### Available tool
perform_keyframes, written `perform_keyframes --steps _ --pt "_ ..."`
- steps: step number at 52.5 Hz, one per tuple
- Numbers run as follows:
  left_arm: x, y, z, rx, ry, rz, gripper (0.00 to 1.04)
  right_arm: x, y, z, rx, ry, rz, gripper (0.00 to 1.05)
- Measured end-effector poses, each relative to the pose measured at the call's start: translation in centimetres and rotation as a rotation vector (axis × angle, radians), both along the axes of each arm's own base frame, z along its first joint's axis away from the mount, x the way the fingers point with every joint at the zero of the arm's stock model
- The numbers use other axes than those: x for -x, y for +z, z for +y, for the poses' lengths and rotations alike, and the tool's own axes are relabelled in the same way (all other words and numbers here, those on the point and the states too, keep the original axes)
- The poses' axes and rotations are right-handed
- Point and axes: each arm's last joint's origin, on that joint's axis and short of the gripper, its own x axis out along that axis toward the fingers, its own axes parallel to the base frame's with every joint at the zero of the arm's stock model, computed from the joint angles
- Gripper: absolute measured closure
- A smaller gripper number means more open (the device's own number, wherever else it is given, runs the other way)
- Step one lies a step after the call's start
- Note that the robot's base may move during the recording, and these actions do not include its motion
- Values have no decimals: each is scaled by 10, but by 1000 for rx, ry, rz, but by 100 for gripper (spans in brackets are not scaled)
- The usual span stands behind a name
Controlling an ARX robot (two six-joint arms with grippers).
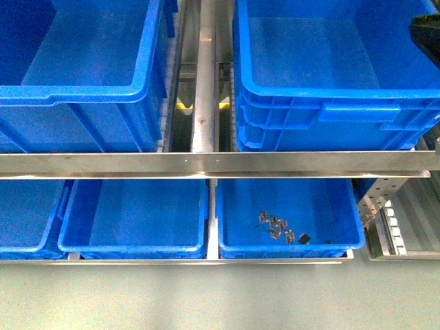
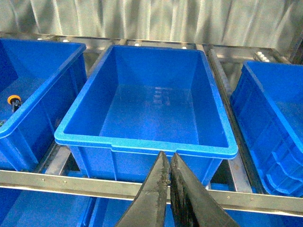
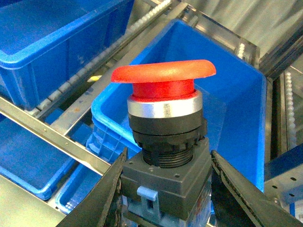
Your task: Pick red and yellow buttons and place in box
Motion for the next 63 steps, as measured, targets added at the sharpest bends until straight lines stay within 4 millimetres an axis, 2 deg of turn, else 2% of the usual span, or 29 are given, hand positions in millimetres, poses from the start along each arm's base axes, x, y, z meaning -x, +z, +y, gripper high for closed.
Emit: perform_keyframes --steps 15,21,55,63 --pt "6 -1 0 0 0 3 102 -1 -1 -2 4 -23 11 64" --pt "16 -5 0 -1 0 23 102 -2 -1 -4 2 -41 10 64" --pt "16 -5 0 -2 0 20 102 -5 -8 -5 -26 -56 43 64" --pt "16 -5 0 -2 -3 20 79 -16 -19 -11 -38 -87 75 64"
